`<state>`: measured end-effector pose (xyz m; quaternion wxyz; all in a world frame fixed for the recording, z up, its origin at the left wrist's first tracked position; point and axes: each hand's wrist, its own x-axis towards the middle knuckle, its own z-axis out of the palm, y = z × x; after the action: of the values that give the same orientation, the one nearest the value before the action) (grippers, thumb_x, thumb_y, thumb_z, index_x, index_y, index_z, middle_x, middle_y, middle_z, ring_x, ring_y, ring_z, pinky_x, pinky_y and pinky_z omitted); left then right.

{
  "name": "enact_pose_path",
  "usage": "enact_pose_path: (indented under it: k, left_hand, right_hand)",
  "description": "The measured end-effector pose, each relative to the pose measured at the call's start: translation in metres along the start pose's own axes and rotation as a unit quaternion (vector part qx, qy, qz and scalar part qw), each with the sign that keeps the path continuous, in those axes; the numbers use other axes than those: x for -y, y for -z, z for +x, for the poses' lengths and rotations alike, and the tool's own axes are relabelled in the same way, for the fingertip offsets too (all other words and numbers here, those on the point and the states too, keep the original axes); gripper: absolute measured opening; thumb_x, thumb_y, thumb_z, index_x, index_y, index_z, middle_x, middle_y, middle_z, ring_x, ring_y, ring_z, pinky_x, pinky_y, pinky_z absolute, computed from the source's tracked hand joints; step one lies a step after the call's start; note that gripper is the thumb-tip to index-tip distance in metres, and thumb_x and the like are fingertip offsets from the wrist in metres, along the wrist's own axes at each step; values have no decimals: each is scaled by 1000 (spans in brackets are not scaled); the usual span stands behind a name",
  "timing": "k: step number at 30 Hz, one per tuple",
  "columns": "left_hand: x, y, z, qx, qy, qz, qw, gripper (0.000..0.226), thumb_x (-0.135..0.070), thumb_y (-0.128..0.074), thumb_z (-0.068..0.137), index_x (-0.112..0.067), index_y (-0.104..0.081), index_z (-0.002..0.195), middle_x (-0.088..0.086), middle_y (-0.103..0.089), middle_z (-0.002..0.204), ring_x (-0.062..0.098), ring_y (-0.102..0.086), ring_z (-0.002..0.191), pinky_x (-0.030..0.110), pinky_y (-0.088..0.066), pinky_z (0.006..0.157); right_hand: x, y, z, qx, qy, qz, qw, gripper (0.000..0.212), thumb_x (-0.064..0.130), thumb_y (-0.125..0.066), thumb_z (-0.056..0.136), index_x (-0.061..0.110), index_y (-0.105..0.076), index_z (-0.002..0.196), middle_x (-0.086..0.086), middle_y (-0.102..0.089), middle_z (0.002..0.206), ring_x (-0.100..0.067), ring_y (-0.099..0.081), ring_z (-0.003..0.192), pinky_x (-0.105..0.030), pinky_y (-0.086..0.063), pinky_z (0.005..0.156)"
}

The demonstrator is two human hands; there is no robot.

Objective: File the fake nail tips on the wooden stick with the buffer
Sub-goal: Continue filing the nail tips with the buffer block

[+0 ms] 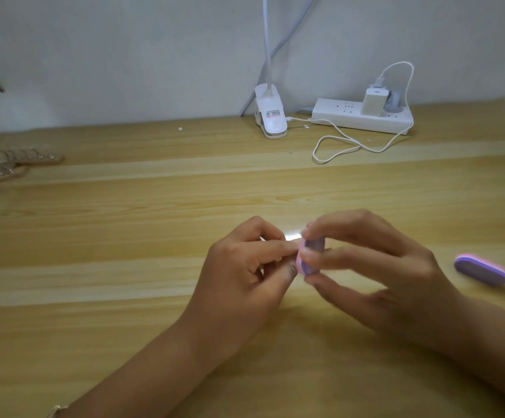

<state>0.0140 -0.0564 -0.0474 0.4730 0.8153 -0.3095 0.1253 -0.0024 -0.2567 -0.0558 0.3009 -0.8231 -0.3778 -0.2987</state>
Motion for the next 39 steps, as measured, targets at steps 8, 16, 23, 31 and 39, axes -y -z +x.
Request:
enact_pose_path:
  k: [8, 16, 23, 31, 39]
  left_hand:
    - [1, 1, 1, 1, 6, -16, 1000, 17, -8, -71, 83, -17, -79, 94, -1, -62, 82, 16, -59, 68, 29, -46, 53]
    - [5, -1, 2, -8, 25, -65, 998, 19, -7, -69, 81, -18, -79, 94, -2, -63, 85, 15, -60, 69, 29, -46, 50]
    - [8, -3, 2, -21, 75, -195, 978, 14, -12, -72, 79, -18, -78, 89, -4, -66, 87, 7, -56, 61, 19, -43, 50]
    - [8, -2, 1, -10, 61, -201, 978, 16, -10, -72, 79, -18, -77, 91, 0, -70, 88, 9, -59, 59, 17, -44, 48]
    - [8, -2, 1, -9, 68, -191, 979, 14, -14, -72, 80, -16, -78, 93, -1, -70, 88, 6, -58, 56, 21, -46, 47]
  right_hand:
    - [1, -2, 1, -4, -2, -10, 1000, 9, 7, -74, 89, -2, -76, 92, -16, -66, 105, -28, -67, 94, -37, -52, 82]
    - [2, 3, 3, -24, -38, 55, 997, 14, 10, -74, 88, 0, -75, 97, -12, -66, 109, -21, -68, 101, -31, -53, 87]
    - [-12, 15, 9, -137, -148, 120, 972, 20, 12, -67, 89, 3, -65, 107, -17, -63, 108, -26, -67, 103, -36, -55, 96]
    - [5, 7, 5, -12, -78, 47, 996, 18, 12, -65, 87, 5, -73, 101, -6, -66, 106, -23, -65, 103, -36, -51, 89]
    - [5, 5, 7, -22, -95, 51, 994, 20, 14, -64, 86, 5, -73, 102, -3, -67, 103, -20, -66, 101, -33, -51, 89]
